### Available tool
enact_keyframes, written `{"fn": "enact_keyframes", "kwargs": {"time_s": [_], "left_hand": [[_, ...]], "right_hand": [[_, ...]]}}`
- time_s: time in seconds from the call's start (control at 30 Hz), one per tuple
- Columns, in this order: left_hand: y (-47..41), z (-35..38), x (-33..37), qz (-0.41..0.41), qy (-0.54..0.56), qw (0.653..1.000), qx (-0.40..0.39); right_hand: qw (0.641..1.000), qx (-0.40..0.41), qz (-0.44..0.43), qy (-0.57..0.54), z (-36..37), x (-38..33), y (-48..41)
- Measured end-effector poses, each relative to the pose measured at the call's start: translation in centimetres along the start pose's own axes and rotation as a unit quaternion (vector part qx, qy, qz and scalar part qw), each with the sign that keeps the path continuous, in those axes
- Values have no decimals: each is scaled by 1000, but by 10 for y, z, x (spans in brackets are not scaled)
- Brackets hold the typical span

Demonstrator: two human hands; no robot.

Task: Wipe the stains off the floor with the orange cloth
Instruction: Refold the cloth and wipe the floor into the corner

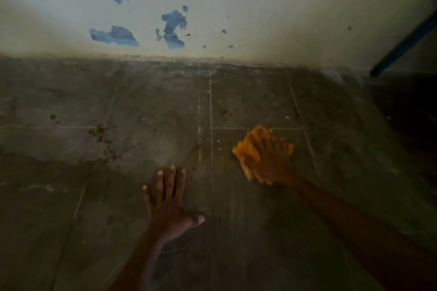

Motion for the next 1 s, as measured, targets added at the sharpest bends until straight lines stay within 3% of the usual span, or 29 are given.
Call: {"fn": "enact_keyframes", "kwargs": {"time_s": [0.07,0.13,0.23,0.3,0.37,0.43,0.5,0.57,0.63,0.7,0.77,0.83,0.93,1.0], "left_hand": [[-1,2,1,6,-6,1000,-2],[-1,0,1,6,-17,1000,-1],[0,2,2,-3,-10,1000,-27],[1,-1,4,-14,2,999,-32],[1,1,2,-35,19,998,-57],[1,-2,2,-55,17,996,-69],[1,-5,4,-54,10,997,-59],[-3,-7,4,-56,7,997,-59],[-4,-9,4,-52,22,997,-50],[-4,-6,3,-41,19,998,-43],[-3,-2,0,-40,30,998,-50],[-4,-4,2,-27,23,998,-45],[-3,-6,2,-33,30,999,-29],[-2,-10,6,-30,37,998,-29]], "right_hand": [[995,-8,86,-59,-5,-19,-69],[996,3,77,-53,-6,-67,-106],[992,-2,-123,-15,6,-141,-59],[978,9,-211,0,15,-132,-8],[985,-4,-171,-8,9,-84,-19],[998,-5,-62,-9,-9,-43,-82],[999,-22,15,-42,-25,-41,-151],[998,-20,30,-57,-29,-70,-182],[997,-17,-52,-46,-12,-119,-147],[978,-21,-204,-25,-2,-153,-73],[973,-17,-232,-7,-7,-131,-66],[991,-2,-134,7,-26,-86,-130],[994,-36,70,-70,-39,-60,-211],[997,-8,52,-62,-33,-109,-215]]}}
Point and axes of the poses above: each hand's wrist, its own y-axis away from the middle knuckle, its own z-axis out of the palm, x = y × z, the point moved 8 cm from there along -y, towards the middle knuckle, and after that the axes turned 3 degrees about -z, right-handed, at the moved point
